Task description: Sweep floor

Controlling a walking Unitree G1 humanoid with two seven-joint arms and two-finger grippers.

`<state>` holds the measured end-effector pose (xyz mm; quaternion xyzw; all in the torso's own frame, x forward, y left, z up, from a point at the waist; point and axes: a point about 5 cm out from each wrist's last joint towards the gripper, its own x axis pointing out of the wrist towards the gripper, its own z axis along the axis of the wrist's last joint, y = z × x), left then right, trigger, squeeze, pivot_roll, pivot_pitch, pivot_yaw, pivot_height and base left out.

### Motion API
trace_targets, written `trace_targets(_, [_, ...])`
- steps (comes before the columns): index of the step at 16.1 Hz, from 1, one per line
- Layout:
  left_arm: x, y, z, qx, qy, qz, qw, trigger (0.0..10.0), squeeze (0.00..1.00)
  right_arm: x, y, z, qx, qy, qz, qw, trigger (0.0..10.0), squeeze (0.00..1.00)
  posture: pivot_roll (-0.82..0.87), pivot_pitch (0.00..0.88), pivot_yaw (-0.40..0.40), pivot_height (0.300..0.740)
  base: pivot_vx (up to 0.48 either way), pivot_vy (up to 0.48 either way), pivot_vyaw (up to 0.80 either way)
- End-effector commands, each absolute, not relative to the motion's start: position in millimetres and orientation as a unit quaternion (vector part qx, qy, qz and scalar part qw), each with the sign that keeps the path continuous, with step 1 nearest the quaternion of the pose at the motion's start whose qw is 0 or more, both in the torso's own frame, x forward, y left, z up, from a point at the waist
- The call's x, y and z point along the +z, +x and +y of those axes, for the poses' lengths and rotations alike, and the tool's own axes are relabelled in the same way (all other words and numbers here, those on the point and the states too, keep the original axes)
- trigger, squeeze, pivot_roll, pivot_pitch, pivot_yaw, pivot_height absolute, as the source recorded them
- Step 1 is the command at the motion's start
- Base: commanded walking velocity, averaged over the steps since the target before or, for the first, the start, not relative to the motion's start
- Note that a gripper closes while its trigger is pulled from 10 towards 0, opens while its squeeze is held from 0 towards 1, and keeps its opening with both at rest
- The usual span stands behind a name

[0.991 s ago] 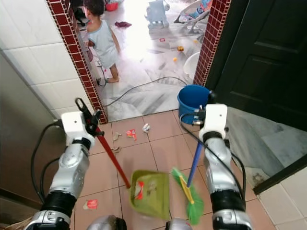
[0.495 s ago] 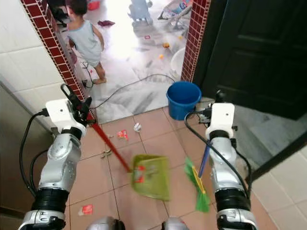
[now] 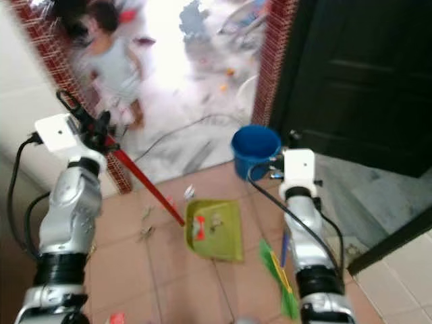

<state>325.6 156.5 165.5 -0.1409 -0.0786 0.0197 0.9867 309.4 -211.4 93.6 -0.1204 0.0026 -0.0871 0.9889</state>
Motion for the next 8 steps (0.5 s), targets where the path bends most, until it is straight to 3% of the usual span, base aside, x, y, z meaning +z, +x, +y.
trace_targets(1, [184.7, 325.8, 153.9, 0.011, -0.166, -0.114, 0.979, 10.0, 0.00, 87.4, 308.8, -208.5, -0.084, -0.131, 0.018, 0.988, 10.0, 0.00, -0.10, 0.000, 0.054, 0.740, 0.431, 0.000, 0.00])
trace_targets(8, [208.0, 327.6, 157.7, 0.021, -0.196, -0.136, 0.971, 10.0, 0.00, 84.2, 311.9, -203.5, -0.073, -0.135, 0.023, 0.988, 10.0, 0.00, -0.10, 0.000, 0.043, 0.740, 0.433, 0.000, 0.00])
